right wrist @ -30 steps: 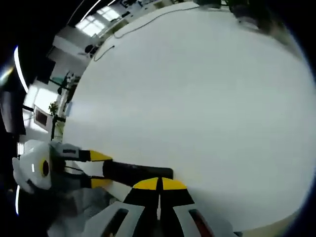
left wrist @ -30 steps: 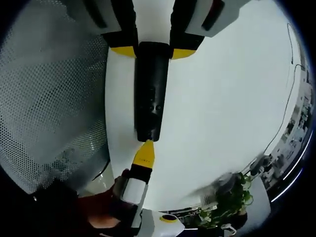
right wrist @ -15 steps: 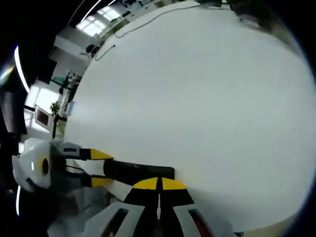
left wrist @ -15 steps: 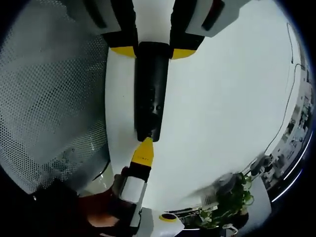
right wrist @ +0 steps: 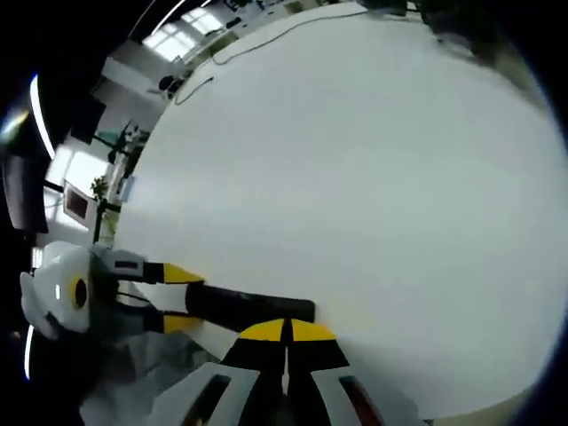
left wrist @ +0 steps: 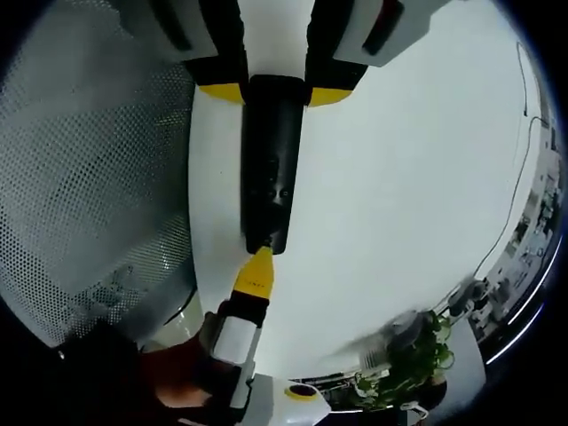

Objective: Press the specified remote control buttons in sequence, fully releasing each button before pressing the next.

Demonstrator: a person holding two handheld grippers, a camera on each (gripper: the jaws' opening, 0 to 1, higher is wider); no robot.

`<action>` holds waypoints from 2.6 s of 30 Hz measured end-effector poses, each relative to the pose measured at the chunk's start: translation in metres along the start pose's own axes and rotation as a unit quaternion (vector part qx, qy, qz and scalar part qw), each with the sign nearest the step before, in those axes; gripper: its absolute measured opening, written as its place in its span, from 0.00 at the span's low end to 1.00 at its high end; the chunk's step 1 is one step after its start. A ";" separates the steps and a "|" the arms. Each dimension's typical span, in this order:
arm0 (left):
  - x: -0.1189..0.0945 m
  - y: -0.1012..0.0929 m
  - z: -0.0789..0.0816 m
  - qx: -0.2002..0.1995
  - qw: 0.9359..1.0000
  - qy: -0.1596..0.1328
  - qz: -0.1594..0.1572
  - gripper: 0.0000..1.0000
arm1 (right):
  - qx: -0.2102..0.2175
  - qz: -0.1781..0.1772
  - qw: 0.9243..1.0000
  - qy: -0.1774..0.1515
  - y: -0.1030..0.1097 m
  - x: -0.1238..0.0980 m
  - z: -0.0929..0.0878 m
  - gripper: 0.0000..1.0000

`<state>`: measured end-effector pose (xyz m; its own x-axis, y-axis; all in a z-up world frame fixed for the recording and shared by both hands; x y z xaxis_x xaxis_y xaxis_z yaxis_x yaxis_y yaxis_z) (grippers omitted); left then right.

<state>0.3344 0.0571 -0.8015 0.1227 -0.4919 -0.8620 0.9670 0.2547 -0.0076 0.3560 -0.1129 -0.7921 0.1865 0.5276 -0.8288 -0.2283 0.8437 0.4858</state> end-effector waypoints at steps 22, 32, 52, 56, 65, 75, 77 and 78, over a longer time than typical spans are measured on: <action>0.001 0.000 0.000 -0.003 1.000 -0.002 0.001 0.25 | 0.006 0.020 1.000 -0.001 0.003 0.004 0.000 0.00; 0.001 0.000 0.001 -0.001 1.000 0.004 0.000 0.25 | -0.011 0.012 1.000 0.000 0.007 0.005 -0.002 0.00; 0.002 0.000 0.002 -0.006 1.000 -0.003 0.004 0.25 | -0.003 0.006 1.000 0.000 0.006 0.006 -0.001 0.00; 0.001 0.000 0.002 -0.001 1.000 -0.006 0.003 0.25 | -0.008 0.024 1.000 0.001 0.013 0.006 -0.002 0.00; 0.002 0.000 0.002 0.007 1.000 -0.010 -0.001 0.25 | -0.009 0.025 1.000 0.001 0.012 0.007 -0.001 0.00; 0.003 -0.004 0.003 0.020 1.000 -0.011 -0.014 0.24 | -0.005 0.027 1.000 0.004 0.013 0.008 -0.003 0.00; 0.003 -0.004 0.003 0.021 1.000 -0.011 -0.015 0.24 | -0.005 0.024 1.000 0.007 0.012 0.009 -0.004 0.00; 0.003 -0.004 0.003 0.021 1.000 -0.012 -0.016 0.24 | -0.003 0.023 1.000 0.011 0.011 0.009 -0.005 0.00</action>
<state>0.3314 0.0522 -0.8023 0.0968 -0.5183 -0.8497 0.9788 0.2046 -0.0133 0.3503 -0.0989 -0.7956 0.1550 0.5628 -0.8120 -0.2424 0.8184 0.5210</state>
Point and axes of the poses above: the point that each gripper's makers call its tool centre point, and the gripper's own axes: x roughly forward along the fingers, y roughly to its left, z roughly out of its top, the point moved 7 cm from there along -x, roughly backward along the fingers, and after that the axes turned 4 degrees about -y, right-handed, at the moved point
